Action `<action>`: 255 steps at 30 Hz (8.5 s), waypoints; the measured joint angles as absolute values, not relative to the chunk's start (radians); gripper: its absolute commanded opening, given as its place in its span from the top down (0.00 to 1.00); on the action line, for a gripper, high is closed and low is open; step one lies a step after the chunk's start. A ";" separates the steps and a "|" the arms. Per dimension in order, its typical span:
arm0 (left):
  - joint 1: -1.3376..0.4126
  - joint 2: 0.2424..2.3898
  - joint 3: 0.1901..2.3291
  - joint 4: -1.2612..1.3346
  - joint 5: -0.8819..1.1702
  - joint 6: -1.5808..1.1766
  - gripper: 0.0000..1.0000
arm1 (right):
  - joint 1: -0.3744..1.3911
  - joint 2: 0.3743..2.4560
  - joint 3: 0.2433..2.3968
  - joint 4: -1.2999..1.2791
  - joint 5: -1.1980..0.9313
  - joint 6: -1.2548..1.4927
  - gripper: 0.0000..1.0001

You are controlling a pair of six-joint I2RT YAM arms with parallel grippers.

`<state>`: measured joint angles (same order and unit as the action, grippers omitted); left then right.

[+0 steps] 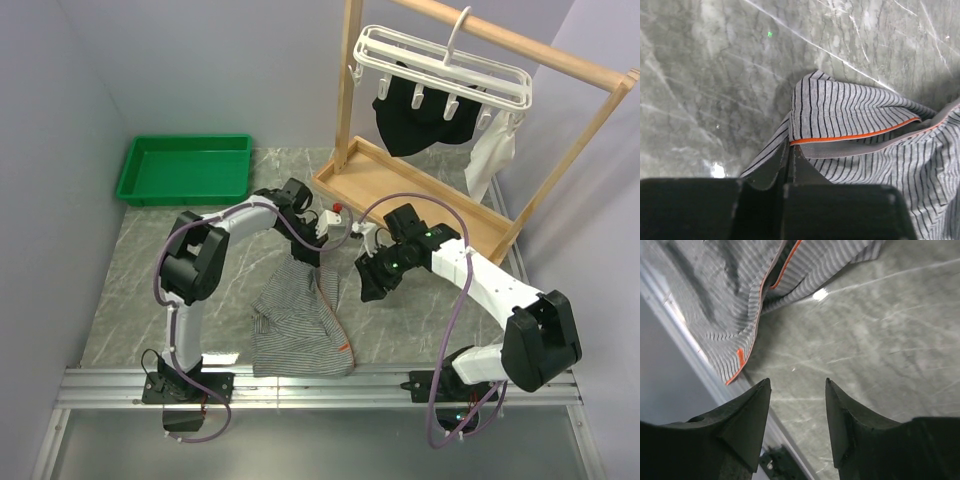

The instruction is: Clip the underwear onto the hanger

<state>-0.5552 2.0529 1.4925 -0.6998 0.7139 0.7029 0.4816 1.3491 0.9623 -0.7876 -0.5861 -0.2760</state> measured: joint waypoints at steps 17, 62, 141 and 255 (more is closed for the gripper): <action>-0.477 2.030 1.548 -0.752 0.793 0.568 1.00 | 0.362 1.357 1.140 -0.672 -0.517 -0.216 0.32; -0.175 1.979 1.630 -0.937 0.826 1.143 0.47 | 0.469 1.784 1.178 -0.573 -0.558 -0.217 0.48; -0.151 1.470 1.254 -0.925 0.697 0.642 1.00 | 0.691 1.631 1.483 -0.919 -0.095 -0.429 0.97; -0.117 1.459 1.104 -0.451 0.575 0.060 0.40 | 0.408 1.455 1.145 -0.505 -0.240 -0.181 0.45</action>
